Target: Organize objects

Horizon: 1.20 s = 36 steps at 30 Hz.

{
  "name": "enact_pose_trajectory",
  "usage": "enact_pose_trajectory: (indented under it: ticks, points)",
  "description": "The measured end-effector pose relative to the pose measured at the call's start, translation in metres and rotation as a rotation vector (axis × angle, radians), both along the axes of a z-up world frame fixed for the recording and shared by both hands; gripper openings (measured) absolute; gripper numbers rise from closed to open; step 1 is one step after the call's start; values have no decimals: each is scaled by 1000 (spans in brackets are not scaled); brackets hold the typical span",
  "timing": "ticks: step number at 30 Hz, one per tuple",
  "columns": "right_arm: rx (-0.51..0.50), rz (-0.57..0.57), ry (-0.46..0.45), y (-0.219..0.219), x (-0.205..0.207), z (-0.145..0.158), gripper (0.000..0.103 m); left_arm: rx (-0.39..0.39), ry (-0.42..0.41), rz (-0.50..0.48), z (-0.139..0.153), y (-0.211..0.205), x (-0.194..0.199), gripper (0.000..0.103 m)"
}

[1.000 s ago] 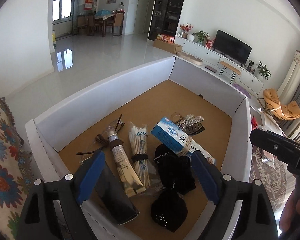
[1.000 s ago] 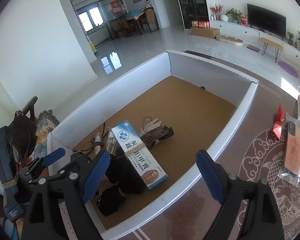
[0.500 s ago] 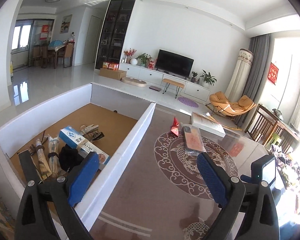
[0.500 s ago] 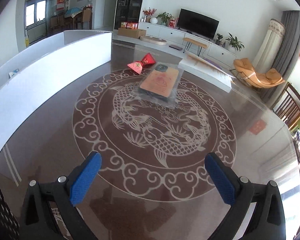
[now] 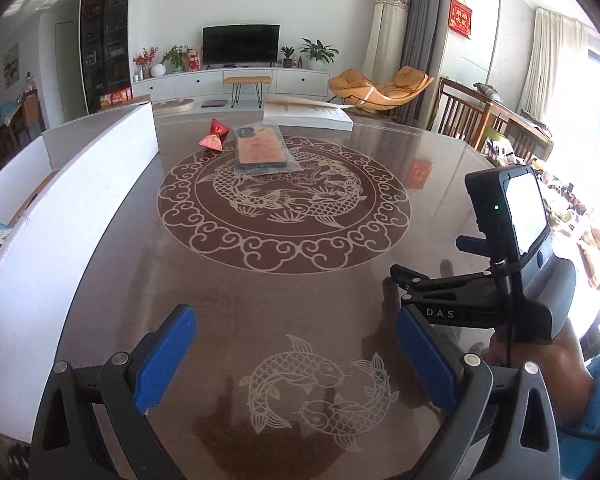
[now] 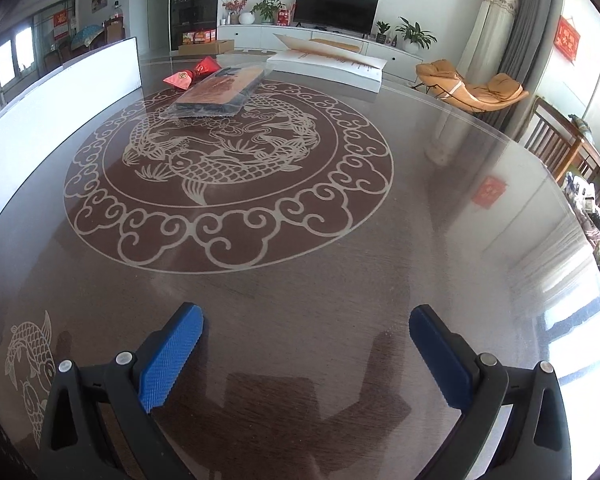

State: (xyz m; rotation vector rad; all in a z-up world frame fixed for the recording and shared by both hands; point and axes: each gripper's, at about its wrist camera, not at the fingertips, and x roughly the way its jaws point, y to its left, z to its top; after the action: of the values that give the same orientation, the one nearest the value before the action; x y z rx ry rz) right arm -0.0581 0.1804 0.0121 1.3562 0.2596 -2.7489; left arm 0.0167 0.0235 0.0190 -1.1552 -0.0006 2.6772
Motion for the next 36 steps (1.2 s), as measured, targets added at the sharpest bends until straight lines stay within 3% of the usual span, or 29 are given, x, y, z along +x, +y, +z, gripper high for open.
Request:
enact_pose_trajectory:
  ticks: [4, 9, 30, 33, 36]
  points:
    - [-53, -11, -18, 6, -1, -3, 103, -2, -77, 24, -27, -5, -11, 101]
    - [-103, -26, -40, 11, -3, -6, 103, 17, -110, 91, -42, -25, -18, 101]
    - [-105, -24, -45, 11, -3, -6, 103, -17, -128, 238, -49, -75, -60, 101]
    - [-97, 17, -105, 10, -16, -3, 103, -9, -136, 259, -52, -83, -62, 101]
    - [-113, 42, -82, 8, -48, 8, 103, 14, -133, 278, -55, -90, -60, 101]
